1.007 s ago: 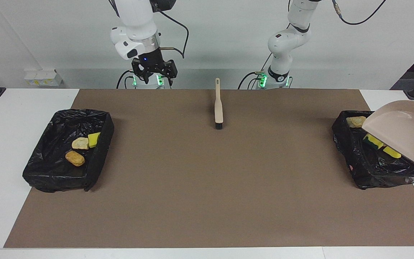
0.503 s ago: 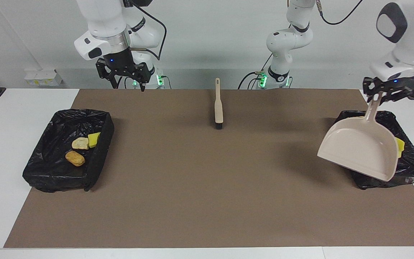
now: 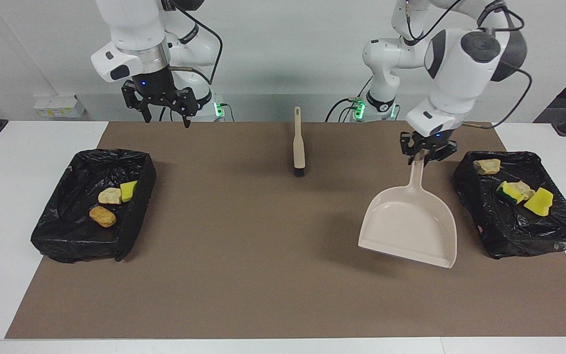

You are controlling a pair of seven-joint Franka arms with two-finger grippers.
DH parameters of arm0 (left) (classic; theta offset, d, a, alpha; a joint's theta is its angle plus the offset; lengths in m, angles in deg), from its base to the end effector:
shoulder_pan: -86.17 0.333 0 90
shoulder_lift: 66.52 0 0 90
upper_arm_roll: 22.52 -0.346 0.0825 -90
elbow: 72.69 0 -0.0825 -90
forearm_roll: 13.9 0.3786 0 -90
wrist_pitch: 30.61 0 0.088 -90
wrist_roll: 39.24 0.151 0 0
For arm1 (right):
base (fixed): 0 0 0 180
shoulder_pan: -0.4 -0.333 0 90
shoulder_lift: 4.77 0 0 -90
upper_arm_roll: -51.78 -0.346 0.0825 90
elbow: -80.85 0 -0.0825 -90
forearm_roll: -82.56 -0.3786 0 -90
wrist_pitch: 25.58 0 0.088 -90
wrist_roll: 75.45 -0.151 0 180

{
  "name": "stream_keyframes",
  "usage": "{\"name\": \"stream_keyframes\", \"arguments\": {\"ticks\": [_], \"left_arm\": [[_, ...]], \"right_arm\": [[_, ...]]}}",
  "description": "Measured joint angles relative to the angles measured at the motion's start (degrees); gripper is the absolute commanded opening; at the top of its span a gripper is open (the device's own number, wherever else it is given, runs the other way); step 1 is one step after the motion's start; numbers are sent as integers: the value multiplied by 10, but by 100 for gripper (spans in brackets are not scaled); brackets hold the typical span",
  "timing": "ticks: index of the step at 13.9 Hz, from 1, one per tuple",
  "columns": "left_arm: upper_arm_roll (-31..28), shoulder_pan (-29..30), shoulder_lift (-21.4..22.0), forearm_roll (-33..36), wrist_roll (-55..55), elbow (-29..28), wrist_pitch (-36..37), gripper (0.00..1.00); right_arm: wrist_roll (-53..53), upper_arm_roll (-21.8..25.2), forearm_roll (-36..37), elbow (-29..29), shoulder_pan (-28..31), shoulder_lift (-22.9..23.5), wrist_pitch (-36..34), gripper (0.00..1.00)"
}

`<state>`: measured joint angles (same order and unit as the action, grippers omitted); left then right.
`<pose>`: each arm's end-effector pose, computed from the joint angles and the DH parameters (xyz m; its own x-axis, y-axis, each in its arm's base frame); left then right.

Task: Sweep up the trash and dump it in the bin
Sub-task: 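Return the empty dustpan to the table center with the left gripper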

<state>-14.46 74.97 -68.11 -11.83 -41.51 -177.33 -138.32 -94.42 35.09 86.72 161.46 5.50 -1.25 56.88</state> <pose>0.5402 -0.1835 0.5015 0.9528 -0.3024 0.0272 -0.3017 -0.9530 -0.0297 0.5467 0.0943 0.6422 0.9905 -0.1374 -0.0072 -0.1368 -0.9888 0.0602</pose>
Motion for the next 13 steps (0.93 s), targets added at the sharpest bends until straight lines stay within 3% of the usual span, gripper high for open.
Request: {"name": "stream_keyframes", "arguments": {"ticks": [3,6,13], "left_arm": [[0,-73,-52,0,-116,-13,-78,0],[0,-110,-107,0,-179,-16,-138,0],[0,-166,-117,-4,-212,-48,-164,0]], "right_arm": [[0,0,0,0,4,0,2,100],[0,0,0,-1,4,0,5,100],[14,3,0,-1,1,0,5,100]]}}
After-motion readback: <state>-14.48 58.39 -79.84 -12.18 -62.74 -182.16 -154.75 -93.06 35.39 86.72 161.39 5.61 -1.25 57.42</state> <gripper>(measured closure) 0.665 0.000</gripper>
